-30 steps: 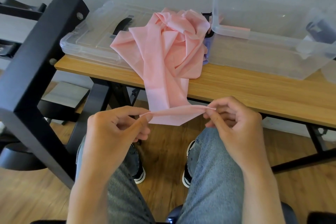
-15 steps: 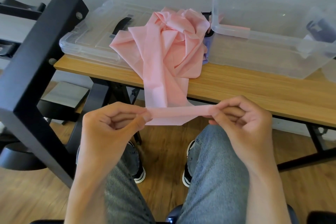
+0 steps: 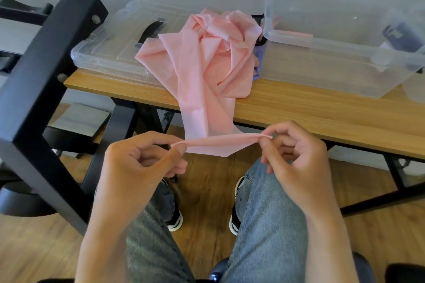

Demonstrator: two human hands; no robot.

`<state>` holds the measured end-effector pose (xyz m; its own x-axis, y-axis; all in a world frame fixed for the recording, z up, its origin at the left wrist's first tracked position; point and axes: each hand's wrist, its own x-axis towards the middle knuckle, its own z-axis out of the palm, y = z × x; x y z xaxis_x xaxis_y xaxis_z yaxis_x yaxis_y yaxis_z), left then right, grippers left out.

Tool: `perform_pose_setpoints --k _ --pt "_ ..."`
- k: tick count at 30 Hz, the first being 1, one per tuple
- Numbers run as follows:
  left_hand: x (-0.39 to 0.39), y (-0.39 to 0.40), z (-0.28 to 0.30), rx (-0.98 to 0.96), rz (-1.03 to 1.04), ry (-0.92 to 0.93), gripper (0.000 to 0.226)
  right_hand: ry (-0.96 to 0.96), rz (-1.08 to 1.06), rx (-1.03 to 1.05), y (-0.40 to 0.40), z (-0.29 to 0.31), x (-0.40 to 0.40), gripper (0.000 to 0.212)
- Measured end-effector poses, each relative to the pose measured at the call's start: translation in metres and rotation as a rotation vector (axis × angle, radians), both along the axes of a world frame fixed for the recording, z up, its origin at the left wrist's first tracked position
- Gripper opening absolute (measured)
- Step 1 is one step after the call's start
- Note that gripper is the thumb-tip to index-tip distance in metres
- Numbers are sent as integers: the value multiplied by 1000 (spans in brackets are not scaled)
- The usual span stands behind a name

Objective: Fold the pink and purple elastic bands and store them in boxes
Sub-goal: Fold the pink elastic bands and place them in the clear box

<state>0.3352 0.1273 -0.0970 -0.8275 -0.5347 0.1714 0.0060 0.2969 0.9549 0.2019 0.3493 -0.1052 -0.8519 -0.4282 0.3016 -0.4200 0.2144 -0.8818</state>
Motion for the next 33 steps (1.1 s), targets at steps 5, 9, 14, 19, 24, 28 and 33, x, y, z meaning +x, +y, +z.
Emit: perform_pose_setpoints --k 5,9,14,19,24,28,33 --pt "-2 4 0 127 23 76 21 -221 61 -206 1 6 1 9" --pt "-2 4 1 122 49 104 21 -221 90 -268 3 10 2 17" --pt "-2 4 3 72 38 42 38 -185 15 -145 3 4 -1 26" --pt "-1 -3 -1 -56 22 -26 23 -41 -35 -15 5 -3 -4 25" --pt "1 -2 -3 -38 46 -27 16 20 -53 -2 4 -7 -4 9" --pt "0 3 -2 54 21 47 19 -71 -26 -98 1 -2 0 7" --pt "1 4 2 229 52 102 23 -225 52 -303 4 10 2 16"
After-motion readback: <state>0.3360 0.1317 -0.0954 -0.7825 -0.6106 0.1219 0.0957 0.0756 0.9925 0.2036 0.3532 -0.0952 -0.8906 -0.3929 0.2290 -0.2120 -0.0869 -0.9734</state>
